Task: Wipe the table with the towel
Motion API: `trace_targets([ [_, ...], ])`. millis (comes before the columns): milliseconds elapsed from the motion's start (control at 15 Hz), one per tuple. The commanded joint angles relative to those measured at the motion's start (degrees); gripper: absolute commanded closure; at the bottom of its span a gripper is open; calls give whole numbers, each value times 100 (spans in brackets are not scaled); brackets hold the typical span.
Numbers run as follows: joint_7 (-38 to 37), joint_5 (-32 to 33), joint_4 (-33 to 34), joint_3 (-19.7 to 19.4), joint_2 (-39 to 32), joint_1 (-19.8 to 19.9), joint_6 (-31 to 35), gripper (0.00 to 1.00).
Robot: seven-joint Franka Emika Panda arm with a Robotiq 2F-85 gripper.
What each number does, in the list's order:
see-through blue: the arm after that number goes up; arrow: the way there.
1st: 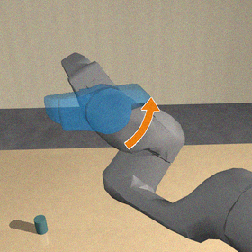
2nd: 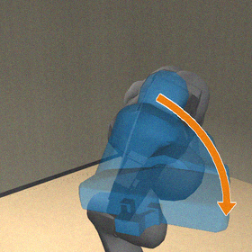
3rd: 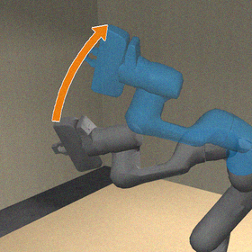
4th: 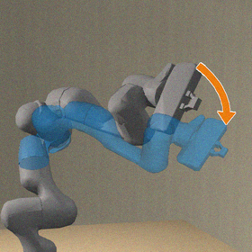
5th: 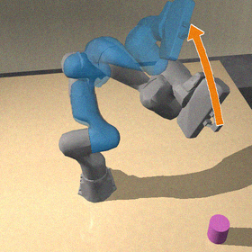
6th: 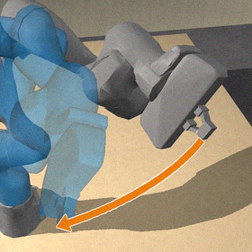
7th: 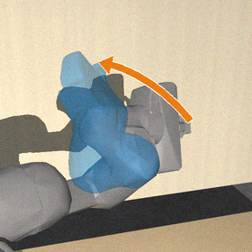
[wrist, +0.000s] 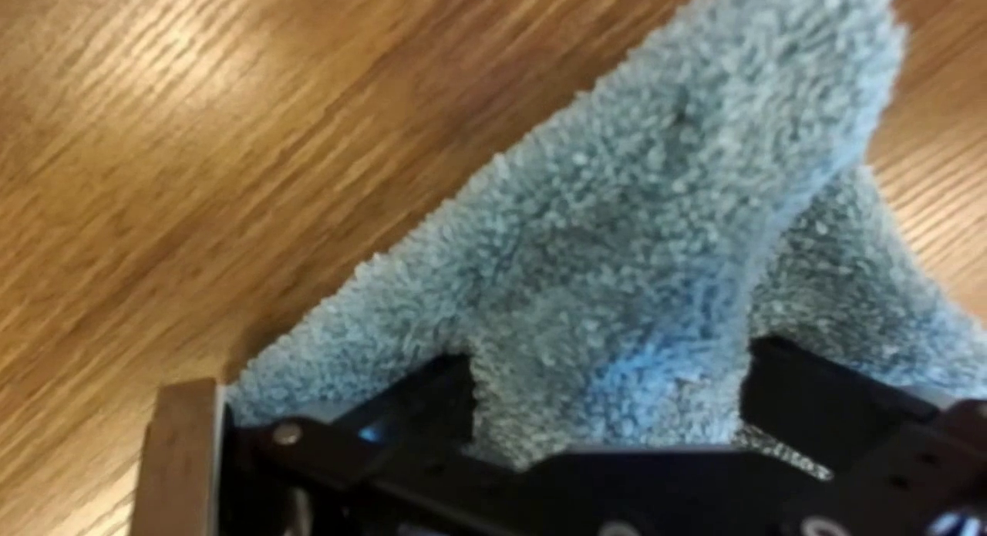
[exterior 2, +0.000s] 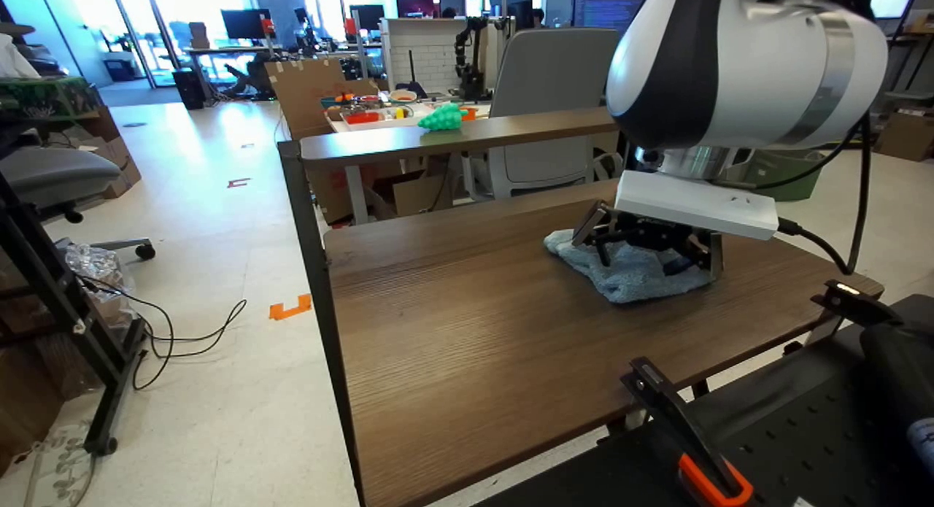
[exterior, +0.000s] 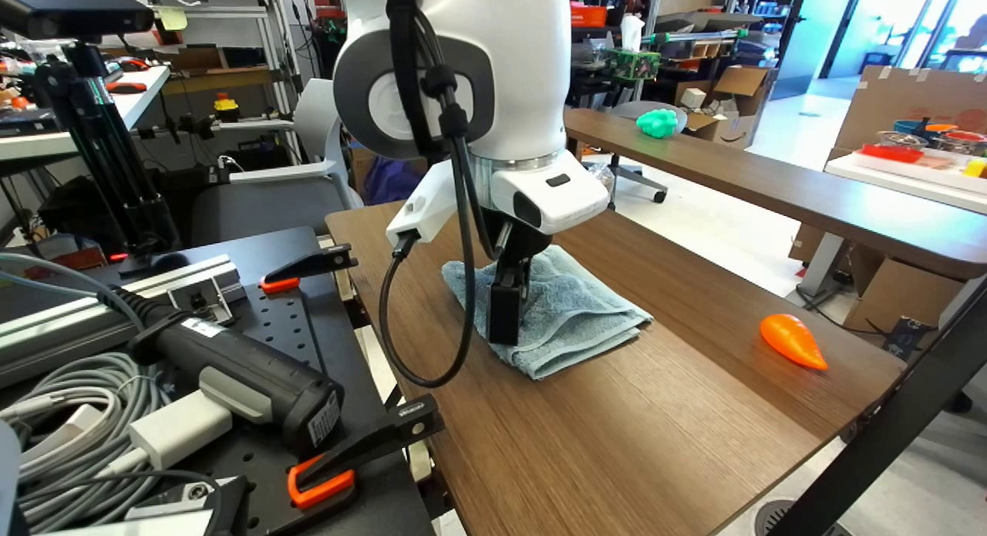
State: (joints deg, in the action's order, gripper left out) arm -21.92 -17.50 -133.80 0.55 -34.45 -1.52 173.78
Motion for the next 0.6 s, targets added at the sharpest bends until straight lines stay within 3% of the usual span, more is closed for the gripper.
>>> trace_targets([
  [0, -206, 1, 426, -175, -437, -430, -71, 0],
  [267, -573, -8, 1600, -690, -1166, -630, -318, 0],
  [533, -1463, -84, 2724, -1031, -1781, -932, -907, 0],
])
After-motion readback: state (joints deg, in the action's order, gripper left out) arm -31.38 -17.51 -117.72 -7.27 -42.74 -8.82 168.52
